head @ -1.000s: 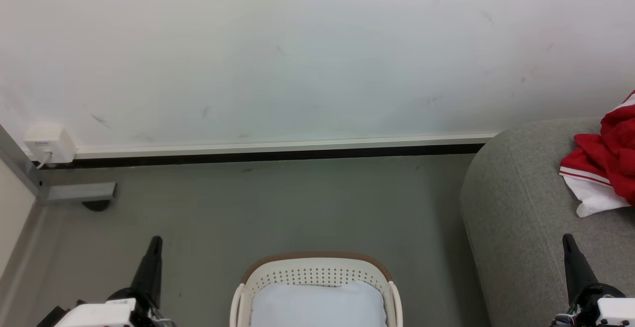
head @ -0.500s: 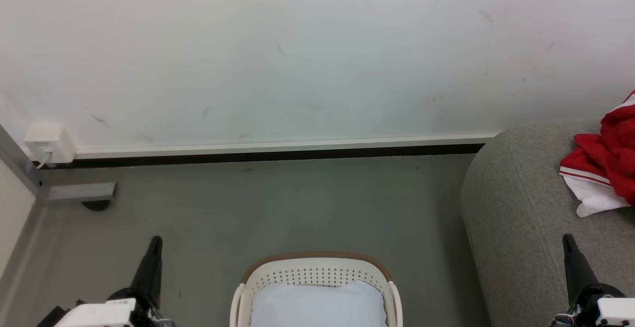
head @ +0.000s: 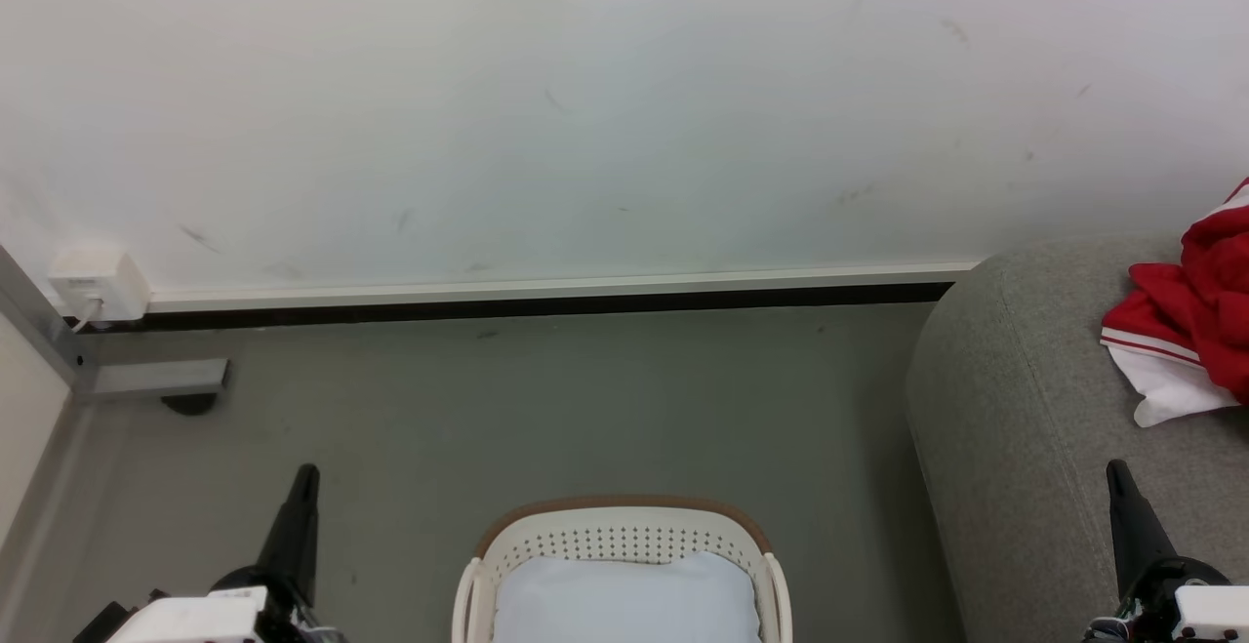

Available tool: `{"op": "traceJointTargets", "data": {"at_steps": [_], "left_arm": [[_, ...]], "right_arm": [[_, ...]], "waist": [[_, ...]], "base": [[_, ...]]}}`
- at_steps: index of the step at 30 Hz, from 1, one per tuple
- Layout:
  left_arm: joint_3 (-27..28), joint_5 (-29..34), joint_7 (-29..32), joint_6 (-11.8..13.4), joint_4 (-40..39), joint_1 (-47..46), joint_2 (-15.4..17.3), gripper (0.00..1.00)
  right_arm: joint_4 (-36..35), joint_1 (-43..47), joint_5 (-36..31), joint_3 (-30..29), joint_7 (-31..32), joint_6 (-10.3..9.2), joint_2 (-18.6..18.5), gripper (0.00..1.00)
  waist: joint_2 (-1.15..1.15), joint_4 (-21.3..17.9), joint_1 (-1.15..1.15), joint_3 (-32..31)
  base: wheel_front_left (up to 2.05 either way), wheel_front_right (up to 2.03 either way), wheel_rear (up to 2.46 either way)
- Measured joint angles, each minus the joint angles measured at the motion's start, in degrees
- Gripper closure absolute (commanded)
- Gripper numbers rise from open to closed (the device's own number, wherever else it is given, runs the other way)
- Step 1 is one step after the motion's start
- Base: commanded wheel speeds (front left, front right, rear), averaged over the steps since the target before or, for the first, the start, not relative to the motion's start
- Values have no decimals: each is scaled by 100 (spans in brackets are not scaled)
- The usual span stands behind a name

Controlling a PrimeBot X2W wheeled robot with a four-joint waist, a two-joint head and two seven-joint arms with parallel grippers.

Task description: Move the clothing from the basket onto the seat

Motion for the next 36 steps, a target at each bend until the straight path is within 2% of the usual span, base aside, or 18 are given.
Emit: {"op": "traceJointTargets", "data": {"at_steps": [36], "left_arm": [[0, 0, 0, 0, -1, -1, 0, 100]], "right_arm": [[-1, -1, 0, 0, 0, 0, 0, 100]], "waist": [[0, 0, 0, 0]], "base": [[0, 0, 0]]}}
